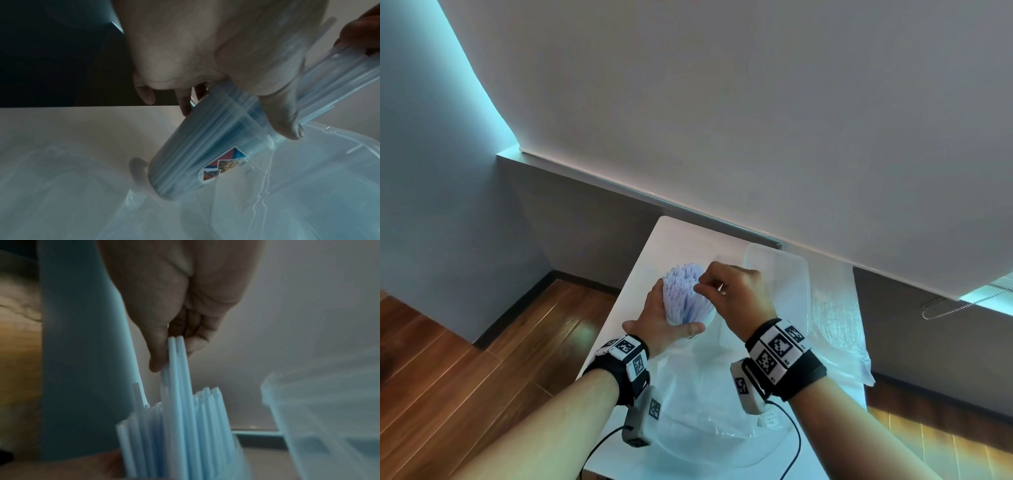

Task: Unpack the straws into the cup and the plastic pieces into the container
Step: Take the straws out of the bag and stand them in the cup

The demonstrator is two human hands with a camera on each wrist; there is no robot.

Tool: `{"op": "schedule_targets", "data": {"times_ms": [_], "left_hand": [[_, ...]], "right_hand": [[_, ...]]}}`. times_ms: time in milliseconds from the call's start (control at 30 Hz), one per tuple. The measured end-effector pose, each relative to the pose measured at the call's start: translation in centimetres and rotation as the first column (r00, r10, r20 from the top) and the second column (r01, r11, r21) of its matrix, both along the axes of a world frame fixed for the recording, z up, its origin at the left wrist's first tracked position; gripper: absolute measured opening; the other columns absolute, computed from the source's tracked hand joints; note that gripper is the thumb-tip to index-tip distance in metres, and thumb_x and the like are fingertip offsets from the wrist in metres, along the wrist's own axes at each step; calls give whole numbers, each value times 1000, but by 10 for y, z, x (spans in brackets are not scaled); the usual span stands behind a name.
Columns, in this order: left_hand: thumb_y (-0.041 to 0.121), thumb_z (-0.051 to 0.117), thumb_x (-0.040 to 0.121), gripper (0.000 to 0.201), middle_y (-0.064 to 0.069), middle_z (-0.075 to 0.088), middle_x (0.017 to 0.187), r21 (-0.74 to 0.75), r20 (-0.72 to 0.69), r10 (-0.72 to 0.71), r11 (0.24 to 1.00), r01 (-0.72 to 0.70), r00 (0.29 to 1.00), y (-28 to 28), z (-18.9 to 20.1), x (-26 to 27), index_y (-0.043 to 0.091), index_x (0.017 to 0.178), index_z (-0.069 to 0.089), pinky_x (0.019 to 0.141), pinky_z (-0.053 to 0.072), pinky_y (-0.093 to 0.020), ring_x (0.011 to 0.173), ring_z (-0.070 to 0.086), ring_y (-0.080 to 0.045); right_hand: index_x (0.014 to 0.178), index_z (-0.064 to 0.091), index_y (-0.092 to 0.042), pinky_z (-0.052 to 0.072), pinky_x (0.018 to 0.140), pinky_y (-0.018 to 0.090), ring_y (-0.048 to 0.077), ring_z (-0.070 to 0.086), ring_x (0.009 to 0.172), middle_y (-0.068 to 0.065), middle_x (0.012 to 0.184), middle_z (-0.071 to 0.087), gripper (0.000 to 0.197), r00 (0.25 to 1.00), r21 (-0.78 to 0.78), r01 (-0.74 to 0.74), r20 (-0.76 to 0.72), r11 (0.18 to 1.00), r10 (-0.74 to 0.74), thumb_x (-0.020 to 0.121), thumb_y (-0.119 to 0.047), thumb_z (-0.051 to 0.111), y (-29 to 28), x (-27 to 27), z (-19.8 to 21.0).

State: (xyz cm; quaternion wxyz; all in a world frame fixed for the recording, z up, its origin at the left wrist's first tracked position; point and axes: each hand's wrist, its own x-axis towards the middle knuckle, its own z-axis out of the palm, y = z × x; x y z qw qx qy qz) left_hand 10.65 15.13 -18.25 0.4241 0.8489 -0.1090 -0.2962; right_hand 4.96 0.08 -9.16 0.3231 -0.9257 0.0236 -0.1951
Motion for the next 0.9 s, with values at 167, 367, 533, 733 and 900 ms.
{"op": "schedule_targets", "data": {"times_ms": [167, 367, 533, 733, 900], "left_hand": [[84, 74, 36, 135, 18, 28, 154, 0, -6, 20, 1000, -20, 1000, -1, -1, 0, 44, 147, 8, 112, 23, -52, 138, 36, -16], [79, 78, 41, 132, 16, 29, 152, -24, -3, 19, 1000, -19, 1000, 0, 2, -2, 41, 148, 11, 114, 23, -53, 138, 36, -17], [87, 73, 32, 134, 15, 32, 151, -59, 6, 21, 998, -20, 1000, 0, -6, 1, 44, 145, 13, 112, 29, -52, 137, 38, -15], [62, 81, 63, 119, 11, 23, 157, 18, 55, 3, 1000, -4, 998, 0, 6, -2, 35, 151, 7, 110, 19, -47, 142, 30, -18], [59, 82, 64, 112, 14, 28, 153, -20, 65, 0, 1000, 1, 998, 1, 11, -4, 39, 148, 11, 99, 20, -41, 138, 35, -17]], "right_hand": [[70, 63, -8, 51, 48, 39, 29, 55, 51, 5, 58, 61, 16, 993, -228, -115, -19, 967, 114, 70, -4, 78, -5, 6, 6], [75, 73, -16, 54, 56, 38, 29, 62, 62, 7, 66, 65, 8, 996, -253, -90, -11, 963, 90, 73, -22, 79, 2, 6, 5], [67, 74, -14, 52, 54, 30, 26, 62, 58, 6, 62, 65, 8, 992, -267, -52, 95, 962, 80, 68, -20, 78, 8, 7, 1], [64, 72, -14, 50, 60, 26, 21, 61, 60, 2, 61, 65, 15, 979, -287, -43, 178, 957, 97, 63, -11, 87, 4, 2, -10], [69, 73, -23, 46, 71, 33, 17, 62, 80, -9, 67, 68, 7, 976, -381, -61, 172, 923, 135, 74, -20, 76, -3, -2, -34]]}}
